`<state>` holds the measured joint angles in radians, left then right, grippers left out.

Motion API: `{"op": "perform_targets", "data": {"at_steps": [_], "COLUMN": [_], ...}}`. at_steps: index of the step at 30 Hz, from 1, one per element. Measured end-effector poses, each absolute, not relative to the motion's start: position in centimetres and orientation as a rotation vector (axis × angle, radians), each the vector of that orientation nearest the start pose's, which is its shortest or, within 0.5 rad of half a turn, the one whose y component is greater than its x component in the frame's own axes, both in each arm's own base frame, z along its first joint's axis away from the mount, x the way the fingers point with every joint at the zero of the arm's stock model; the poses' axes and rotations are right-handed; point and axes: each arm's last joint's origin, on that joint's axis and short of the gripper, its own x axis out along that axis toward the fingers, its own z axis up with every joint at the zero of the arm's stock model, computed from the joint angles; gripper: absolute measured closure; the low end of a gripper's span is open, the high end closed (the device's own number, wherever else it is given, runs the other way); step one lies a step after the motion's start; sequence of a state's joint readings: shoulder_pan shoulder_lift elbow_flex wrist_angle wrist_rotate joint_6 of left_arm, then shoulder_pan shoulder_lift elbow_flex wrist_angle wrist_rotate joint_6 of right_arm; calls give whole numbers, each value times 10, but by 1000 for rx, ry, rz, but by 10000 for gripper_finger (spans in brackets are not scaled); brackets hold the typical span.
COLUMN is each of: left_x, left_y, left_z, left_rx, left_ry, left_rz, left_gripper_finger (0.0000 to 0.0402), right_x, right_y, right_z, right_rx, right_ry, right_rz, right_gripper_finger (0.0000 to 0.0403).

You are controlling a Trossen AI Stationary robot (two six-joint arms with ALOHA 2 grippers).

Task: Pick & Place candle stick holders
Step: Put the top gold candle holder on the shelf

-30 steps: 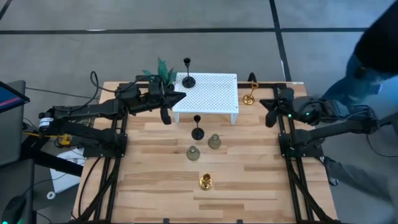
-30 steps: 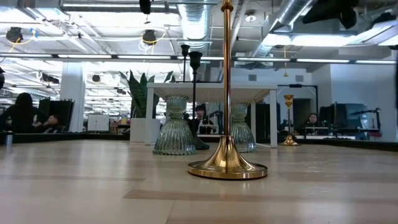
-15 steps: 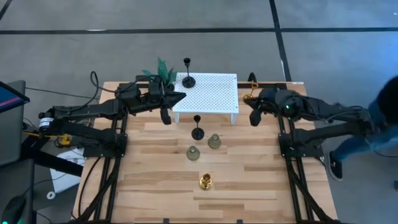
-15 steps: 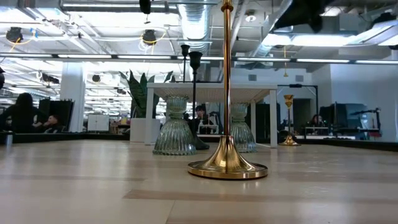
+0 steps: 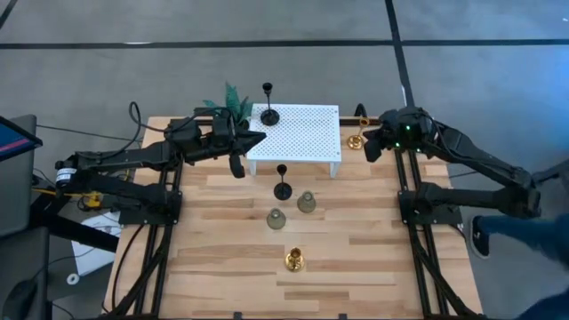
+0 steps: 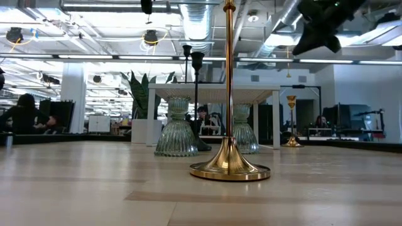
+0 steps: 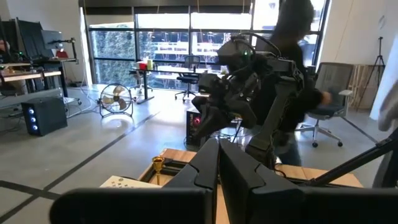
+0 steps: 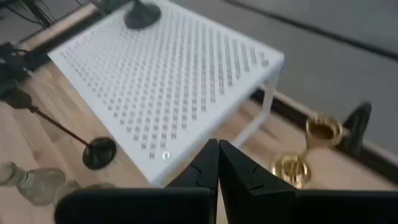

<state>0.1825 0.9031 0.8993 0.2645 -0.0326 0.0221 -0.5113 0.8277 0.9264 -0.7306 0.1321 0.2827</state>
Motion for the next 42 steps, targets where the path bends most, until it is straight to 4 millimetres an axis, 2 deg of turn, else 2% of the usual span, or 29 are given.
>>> {"op": "perform_targets", "data": {"at_steps": [4,7,12,15,18,21,24,29,42], "left_x": [192,192,192,192,192,192,192,192,192], "left_y": [36,36,36,36,36,36,36,36,36], "left_z": [395,395,395,394,394,394,394,395,395], "left_rx": [69,88,89,89,89,89,89,89,89], "left_ry": [-252,-250,-250,-249,-249,-249,-250,-250,-250], "left_rz": [220,223,223,223,223,223,223,223,223], "left_gripper_finger": [389,389,389,389,389,389,389,389,389], "right_x": [133,132,117,103,85,71,65,71,107], "right_y": [-76,-74,-62,-54,-49,-46,-44,-48,-64], "right_z": [319,305,283,283,292,292,290,279,258], "right_rx": [388,399,447,447,422,417,451,478,468], "right_ry": [544,512,438,338,203,162,163,290,519], "right_rz": [-755,-798,-788,-802,-867,-912,-931,-986,-1001], "right_gripper_finger": [403,403,403,403,403,403,403,403,403]}}
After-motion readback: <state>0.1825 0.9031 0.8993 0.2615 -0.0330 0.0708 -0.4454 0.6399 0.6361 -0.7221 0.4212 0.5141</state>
